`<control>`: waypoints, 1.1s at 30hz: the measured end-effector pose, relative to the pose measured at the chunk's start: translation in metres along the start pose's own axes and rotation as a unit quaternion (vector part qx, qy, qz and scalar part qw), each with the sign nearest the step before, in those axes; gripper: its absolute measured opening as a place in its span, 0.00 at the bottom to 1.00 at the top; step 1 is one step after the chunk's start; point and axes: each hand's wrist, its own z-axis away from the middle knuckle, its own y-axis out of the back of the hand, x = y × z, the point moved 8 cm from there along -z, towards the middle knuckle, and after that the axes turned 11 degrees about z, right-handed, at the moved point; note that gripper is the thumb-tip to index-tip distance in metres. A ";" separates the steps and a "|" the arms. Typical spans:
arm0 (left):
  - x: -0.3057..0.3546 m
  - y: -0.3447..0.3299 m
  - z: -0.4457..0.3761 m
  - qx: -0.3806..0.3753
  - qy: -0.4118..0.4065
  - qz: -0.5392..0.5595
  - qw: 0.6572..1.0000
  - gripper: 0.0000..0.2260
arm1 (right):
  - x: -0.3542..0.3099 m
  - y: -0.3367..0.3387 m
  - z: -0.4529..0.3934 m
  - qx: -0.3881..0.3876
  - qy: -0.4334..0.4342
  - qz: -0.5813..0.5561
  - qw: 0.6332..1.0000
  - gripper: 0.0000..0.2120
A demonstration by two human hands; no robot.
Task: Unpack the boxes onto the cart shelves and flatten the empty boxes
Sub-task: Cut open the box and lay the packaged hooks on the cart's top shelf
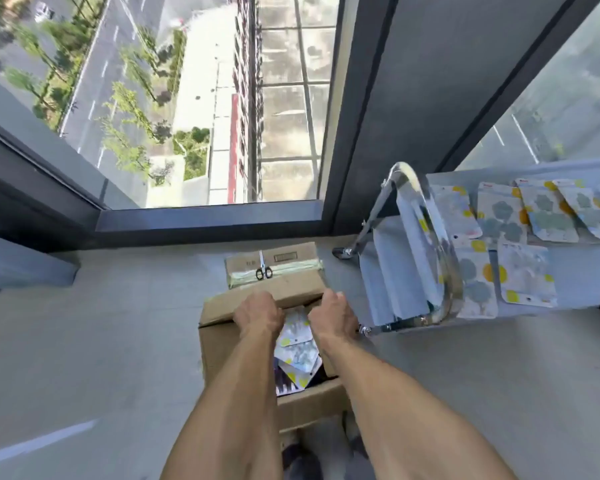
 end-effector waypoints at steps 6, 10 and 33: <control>-0.094 -0.142 -0.060 -0.060 0.038 0.042 0.997 0.14 | 0.000 -0.174 -0.029 -0.085 0.020 0.053 0.995 0.13; -0.137 -0.236 -0.091 -0.102 0.051 0.052 0.992 0.12 | 0.022 -0.272 -0.058 -0.132 0.026 0.082 0.987 0.13; -0.192 -0.345 -0.212 0.084 0.102 0.014 0.991 0.12 | 0.008 -0.415 -0.172 -0.049 -0.074 0.109 0.990 0.11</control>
